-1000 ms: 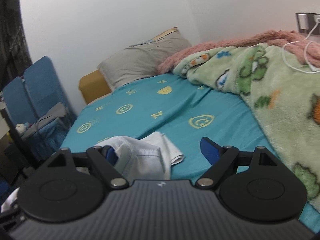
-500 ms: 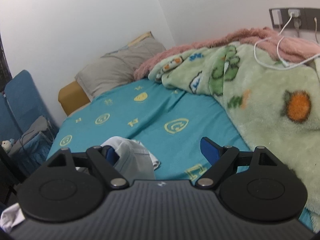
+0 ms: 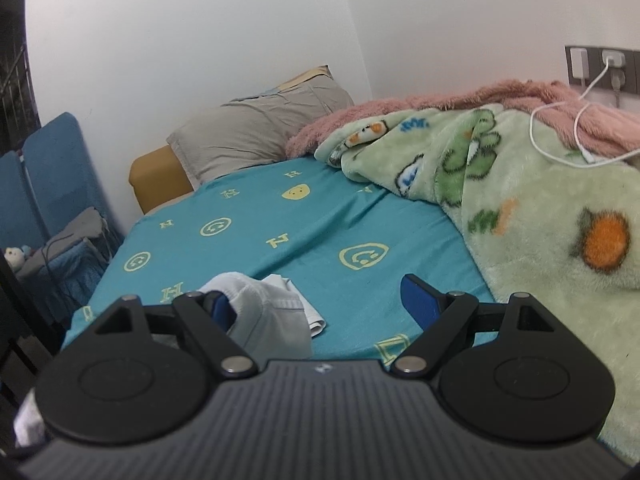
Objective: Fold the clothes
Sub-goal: 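Lift the T-shirt high with the left gripper and shake it out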
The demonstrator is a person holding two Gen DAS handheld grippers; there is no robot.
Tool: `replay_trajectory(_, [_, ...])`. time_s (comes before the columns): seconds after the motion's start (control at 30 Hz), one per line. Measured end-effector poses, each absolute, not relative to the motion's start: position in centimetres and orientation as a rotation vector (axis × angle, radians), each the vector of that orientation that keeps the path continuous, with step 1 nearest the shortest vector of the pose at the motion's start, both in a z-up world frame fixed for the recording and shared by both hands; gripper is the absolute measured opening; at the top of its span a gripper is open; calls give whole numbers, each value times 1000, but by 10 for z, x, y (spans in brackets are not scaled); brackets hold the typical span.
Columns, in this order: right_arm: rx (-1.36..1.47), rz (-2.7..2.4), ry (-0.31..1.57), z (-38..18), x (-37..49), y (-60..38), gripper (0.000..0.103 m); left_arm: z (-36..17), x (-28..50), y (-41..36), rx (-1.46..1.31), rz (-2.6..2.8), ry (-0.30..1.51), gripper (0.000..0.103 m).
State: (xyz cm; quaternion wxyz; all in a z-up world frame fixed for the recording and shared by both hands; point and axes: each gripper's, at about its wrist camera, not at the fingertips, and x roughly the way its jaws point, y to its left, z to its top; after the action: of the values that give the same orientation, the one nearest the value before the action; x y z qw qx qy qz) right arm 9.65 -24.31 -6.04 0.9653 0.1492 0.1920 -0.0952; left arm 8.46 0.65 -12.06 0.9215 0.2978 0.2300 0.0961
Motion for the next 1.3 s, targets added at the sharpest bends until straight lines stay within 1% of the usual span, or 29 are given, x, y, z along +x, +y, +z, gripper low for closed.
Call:
replay_trajectory(0.13, [250,-210,452,-68,102,-240,85,-104,82,20,524,244,449,80])
replay_trajectory(0.4, [203,-174,655,-97,112,-233,85,-61,66,41,350,316,352,85])
replay_trajectory(0.43, [207,-173,648,-96,109,-232,85,-54,61,43,332,322,331,86])
replay_trajectory(0.5, [219,-193,583,-87,98,-233,85,-40,49,46,297,333,288,91])
replay_trajectory(0.53, [221,-200,536,-80,92,-232,85,-31,44,47,296,334,261,92])
replay_trajectory(0.63, [204,-208,339,-40,68,-231,86,6,25,54,232,350,162,93])
replay_trajectory(0.67, [197,-204,292,-24,62,-230,89,22,19,58,189,353,129,93])
replay_trajectory(0.73, [182,-181,214,12,52,-228,89,55,9,65,113,356,81,93])
replay_trajectory(0.93, [174,-125,36,137,29,-229,89,165,-17,75,17,342,-55,93])
replay_trajectory(1.07, [160,-87,-77,218,-1,-231,89,244,-41,79,-29,329,-142,93])
replay_trajectory(1.3, [124,-70,-258,328,-86,-241,89,359,-110,71,-24,297,-300,92])
